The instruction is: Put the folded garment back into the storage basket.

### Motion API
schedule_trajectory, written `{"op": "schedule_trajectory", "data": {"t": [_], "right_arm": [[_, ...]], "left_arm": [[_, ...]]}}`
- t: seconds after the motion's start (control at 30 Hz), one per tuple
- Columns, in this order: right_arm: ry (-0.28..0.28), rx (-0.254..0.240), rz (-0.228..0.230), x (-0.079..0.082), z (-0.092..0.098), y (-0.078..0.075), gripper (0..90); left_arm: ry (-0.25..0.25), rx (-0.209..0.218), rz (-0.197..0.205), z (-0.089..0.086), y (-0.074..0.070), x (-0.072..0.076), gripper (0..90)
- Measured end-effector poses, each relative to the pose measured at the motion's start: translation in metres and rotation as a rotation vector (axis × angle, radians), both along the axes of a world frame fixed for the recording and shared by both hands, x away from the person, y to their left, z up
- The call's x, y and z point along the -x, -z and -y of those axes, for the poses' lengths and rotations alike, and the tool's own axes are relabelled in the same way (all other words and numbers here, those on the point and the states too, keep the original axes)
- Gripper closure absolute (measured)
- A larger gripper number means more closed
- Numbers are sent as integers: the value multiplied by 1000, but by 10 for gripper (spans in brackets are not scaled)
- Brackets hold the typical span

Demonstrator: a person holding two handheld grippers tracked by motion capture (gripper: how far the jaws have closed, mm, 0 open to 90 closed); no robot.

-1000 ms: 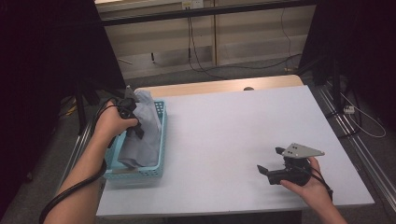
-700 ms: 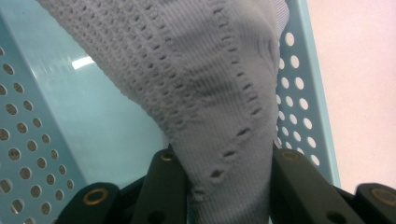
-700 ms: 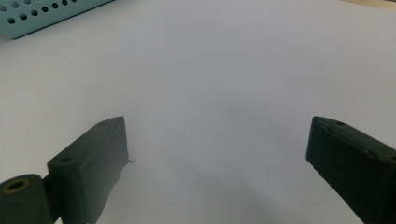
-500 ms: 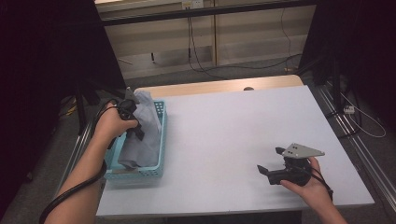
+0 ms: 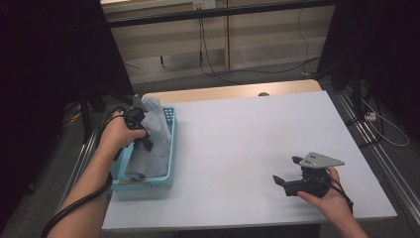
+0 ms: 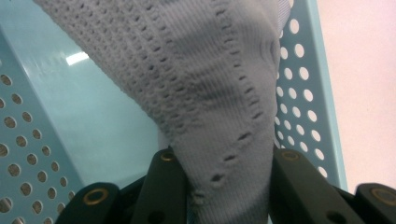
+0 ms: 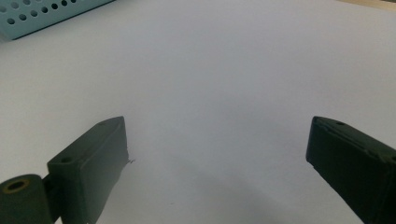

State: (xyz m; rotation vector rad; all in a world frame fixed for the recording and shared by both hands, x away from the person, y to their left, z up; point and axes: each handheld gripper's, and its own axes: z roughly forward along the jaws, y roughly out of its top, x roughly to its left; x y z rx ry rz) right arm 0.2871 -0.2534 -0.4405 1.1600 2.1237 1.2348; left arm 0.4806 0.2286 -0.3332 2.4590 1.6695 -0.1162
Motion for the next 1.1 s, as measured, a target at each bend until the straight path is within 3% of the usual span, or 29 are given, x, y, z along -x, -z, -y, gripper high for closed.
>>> {"op": "schedule_trajectory", "data": {"t": [0.53,0.93,1.1], "right_arm": [[1,1,2,0,0,0,54],[4,1,1,0,1,0,54],[7,-1,3,0,2,-1,54]], "left_arm": [[-5,11,-1,-2,4,1,745],[-36,53,10,-12,8,3,731],[-48,58,14,-15,8,4,688]]}}
